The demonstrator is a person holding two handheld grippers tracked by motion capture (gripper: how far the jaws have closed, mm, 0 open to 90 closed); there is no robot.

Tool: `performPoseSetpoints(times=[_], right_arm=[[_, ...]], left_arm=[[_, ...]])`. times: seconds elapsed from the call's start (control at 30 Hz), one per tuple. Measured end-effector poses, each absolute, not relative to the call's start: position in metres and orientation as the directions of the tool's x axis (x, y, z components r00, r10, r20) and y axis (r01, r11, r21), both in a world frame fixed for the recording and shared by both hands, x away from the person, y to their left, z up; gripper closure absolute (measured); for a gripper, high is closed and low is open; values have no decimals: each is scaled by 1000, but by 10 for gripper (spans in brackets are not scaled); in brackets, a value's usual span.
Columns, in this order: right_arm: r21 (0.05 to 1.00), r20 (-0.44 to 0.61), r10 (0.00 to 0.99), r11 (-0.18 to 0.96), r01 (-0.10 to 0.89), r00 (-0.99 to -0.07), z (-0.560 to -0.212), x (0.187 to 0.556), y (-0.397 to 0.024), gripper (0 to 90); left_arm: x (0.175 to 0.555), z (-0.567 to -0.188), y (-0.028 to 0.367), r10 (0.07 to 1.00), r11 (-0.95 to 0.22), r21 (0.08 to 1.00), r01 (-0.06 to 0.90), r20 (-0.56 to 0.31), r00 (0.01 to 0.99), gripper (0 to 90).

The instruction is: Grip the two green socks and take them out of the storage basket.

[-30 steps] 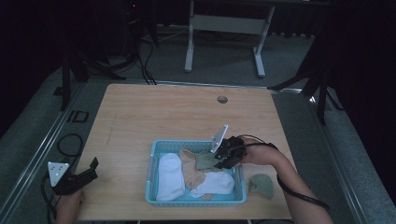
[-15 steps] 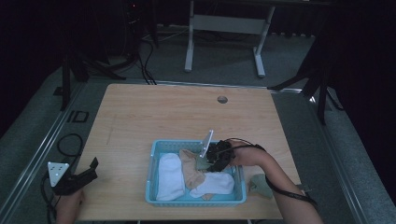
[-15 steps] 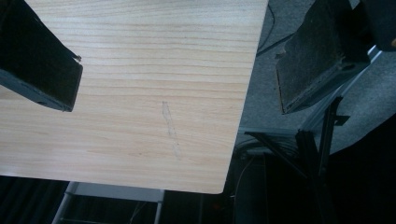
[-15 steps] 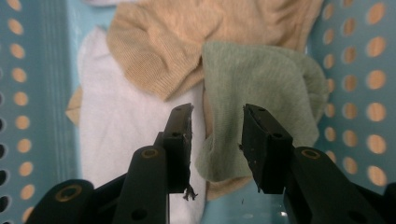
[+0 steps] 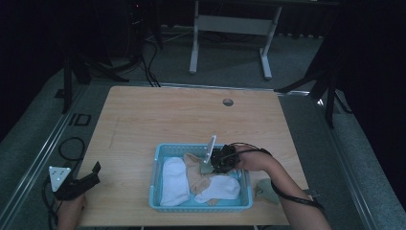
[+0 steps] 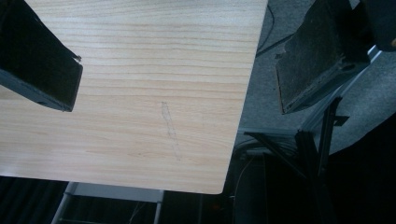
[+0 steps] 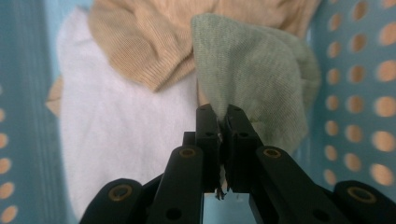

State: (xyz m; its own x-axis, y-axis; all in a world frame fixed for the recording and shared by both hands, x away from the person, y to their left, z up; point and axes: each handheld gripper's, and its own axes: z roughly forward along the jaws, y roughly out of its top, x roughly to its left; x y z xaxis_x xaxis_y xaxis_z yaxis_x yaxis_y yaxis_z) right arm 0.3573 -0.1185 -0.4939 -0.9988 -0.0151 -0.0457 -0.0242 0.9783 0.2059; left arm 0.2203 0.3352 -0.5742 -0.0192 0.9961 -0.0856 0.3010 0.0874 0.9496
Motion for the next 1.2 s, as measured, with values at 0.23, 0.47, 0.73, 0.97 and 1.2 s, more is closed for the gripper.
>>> performPoseSetpoints(times=[0.23, 0.47, 0.73, 0.97, 1.2], right_arm=[[257, -75, -33, 965, -52, -997, -462, 351, -123, 860], [301, -106, -41, 951, -71, -993, -431, 343, -130, 861], [328, -137, -38, 941, -81, -990, -406, 338, -138, 861], [366, -177, 4, 929, -62, -984, -381, 340, -152, 861], [377, -207, 48, 925, -35, -977, -365, 343, -170, 861]], left_arm=[[220, -574, 335, 996, 87, 950, 301, -85, -19, 7], [220, -574, 335, 996, 86, 949, 302, -84, -20, 7], [221, -574, 335, 996, 89, 950, 300, -86, -23, 7], [221, -574, 335, 996, 89, 949, 301, -86, -25, 7], [221, -574, 335, 996, 93, 949, 302, -89, -25, 7]])
